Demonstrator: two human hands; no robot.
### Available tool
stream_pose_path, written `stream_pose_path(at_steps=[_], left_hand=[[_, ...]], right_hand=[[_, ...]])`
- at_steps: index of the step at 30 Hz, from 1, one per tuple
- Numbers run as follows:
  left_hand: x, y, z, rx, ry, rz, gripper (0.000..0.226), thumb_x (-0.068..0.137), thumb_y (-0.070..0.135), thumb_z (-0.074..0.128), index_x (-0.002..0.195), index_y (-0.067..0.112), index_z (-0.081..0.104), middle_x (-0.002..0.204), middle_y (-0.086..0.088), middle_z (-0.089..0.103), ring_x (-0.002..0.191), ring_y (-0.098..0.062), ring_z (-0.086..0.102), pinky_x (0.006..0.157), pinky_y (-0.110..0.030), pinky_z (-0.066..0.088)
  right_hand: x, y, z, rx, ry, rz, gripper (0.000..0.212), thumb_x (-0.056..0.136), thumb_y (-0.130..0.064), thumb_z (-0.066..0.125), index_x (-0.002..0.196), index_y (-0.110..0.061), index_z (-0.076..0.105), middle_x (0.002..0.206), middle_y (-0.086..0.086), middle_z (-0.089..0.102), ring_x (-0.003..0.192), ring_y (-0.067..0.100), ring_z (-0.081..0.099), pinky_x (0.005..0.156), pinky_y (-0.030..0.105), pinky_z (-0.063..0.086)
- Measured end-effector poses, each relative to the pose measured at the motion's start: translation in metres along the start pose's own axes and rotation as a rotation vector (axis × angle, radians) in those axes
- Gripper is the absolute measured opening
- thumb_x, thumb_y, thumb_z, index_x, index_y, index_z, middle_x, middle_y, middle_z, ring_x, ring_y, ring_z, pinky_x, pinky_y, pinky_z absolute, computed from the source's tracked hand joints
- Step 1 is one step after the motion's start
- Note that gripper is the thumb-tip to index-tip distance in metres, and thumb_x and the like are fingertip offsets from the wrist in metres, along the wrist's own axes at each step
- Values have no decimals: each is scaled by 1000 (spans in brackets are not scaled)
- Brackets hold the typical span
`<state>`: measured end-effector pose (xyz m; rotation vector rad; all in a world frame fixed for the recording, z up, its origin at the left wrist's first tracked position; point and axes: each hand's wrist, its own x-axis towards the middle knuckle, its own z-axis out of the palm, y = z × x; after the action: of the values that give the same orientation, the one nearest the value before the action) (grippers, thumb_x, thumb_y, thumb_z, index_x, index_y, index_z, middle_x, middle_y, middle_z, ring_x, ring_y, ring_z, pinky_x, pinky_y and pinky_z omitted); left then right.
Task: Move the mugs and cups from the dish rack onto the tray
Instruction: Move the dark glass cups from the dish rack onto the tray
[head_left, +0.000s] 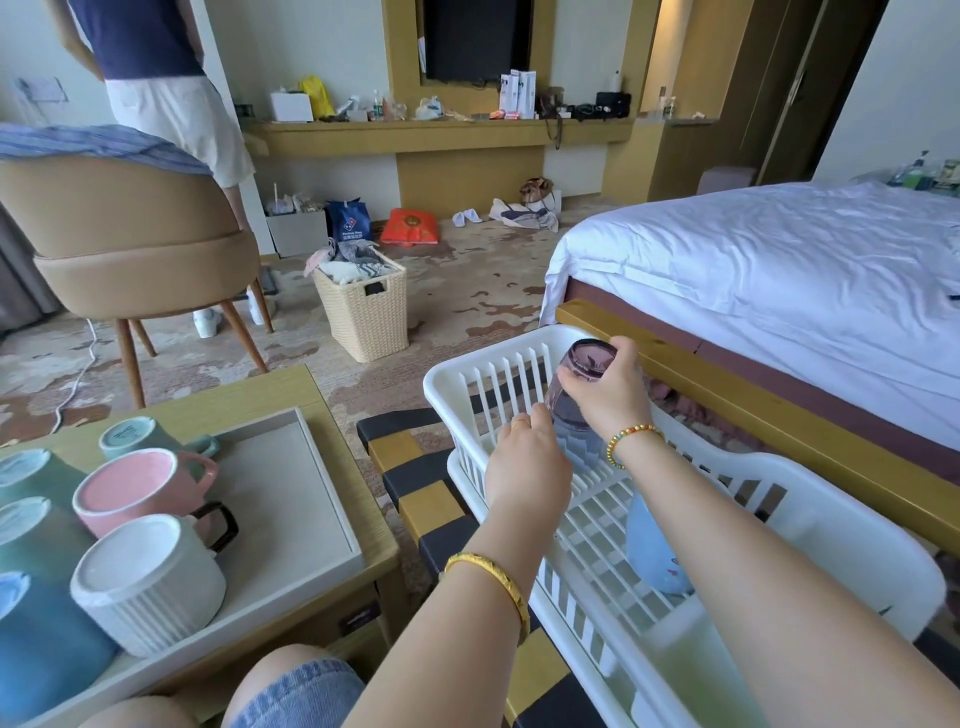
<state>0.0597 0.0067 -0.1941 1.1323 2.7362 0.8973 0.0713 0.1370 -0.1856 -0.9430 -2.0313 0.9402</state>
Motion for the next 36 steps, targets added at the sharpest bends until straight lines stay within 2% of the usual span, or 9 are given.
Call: stream_pose_path(at_steps=[5, 7, 9, 11, 14, 19, 23, 30, 36], left_hand=[[1, -1, 1, -72, 75, 19, 44, 91, 19, 51, 130, 11, 34, 129, -9, 48, 120, -26, 41, 93, -32, 40], [0, -1, 0, -141, 141, 25, 54, 91, 21, 52, 138, 11, 28, 135, -8, 42, 126, -25, 37, 100, -32, 38], [-4, -3, -7, -289, 235, 27, 58, 90, 19, 54, 141, 10, 28, 139, -10, 40, 131, -25, 35, 105, -35, 37], [-7, -11, -18, -397, 290, 9, 61, 89, 17, 56, 142, 8, 27, 144, -13, 35, 136, -26, 29, 110, -38, 31], [-4, -37, -42, -283, 333, -17, 71, 87, 26, 62, 144, 9, 23, 151, -11, 27, 142, -27, 16, 118, -36, 15], [4, -69, -94, -144, 309, 92, 78, 80, 42, 66, 143, 13, 28, 144, -3, 42, 140, -23, 26, 117, -36, 15], [5, -88, -128, -91, 335, 83, 83, 76, 40, 71, 142, 13, 28, 138, -4, 48, 133, -22, 35, 112, -32, 21], [-3, -167, -168, -147, 194, -57, 63, 74, 38, 72, 128, 21, 43, 117, 2, 62, 105, -19, 58, 79, -25, 42], [13, -249, -195, 82, -32, -201, 52, 78, 29, 70, 126, 22, 52, 122, -1, 63, 109, -21, 58, 92, -33, 47]], right_hand=[[-1, -11, -7, 190, 47, -46, 71, 77, -43, 68, 131, -17, 30, 126, 4, 49, 102, 15, 51, 75, 23, 42], [-6, -19, -10, 281, -4, -46, 67, 77, -45, 67, 129, -22, 31, 111, -11, 51, 92, 2, 54, 67, 8, 41], [-14, -29, -8, 312, -63, -56, 64, 78, -47, 66, 127, -24, 32, 99, -24, 45, 82, -9, 51, 58, 6, 39], [-22, -38, -2, 351, -122, -81, 57, 78, -43, 68, 122, -23, 37, 100, -20, 50, 82, -11, 53, 61, 6, 41], [-35, -56, 10, 388, -230, -146, 46, 78, -37, 70, 112, -25, 42, 97, -18, 56, 76, -22, 55, 62, -3, 40], [-48, -95, 29, 392, -334, -240, 50, 77, -35, 72, 113, -22, 40, 97, -18, 56, 87, -10, 56, 74, 12, 46], [-54, -125, 50, 354, -369, -307, 50, 76, -39, 72, 112, -26, 40, 95, -24, 53, 87, -14, 53, 71, 7, 44], [-68, -157, 130, 243, -579, -309, 61, 76, -43, 72, 125, -20, 43, 97, -18, 53, 85, -7, 52, 58, 3, 38], [-82, -162, 220, 247, -722, -268, 61, 74, -30, 76, 122, -12, 43, 107, -1, 52, 94, 10, 50, 59, -5, 37]])
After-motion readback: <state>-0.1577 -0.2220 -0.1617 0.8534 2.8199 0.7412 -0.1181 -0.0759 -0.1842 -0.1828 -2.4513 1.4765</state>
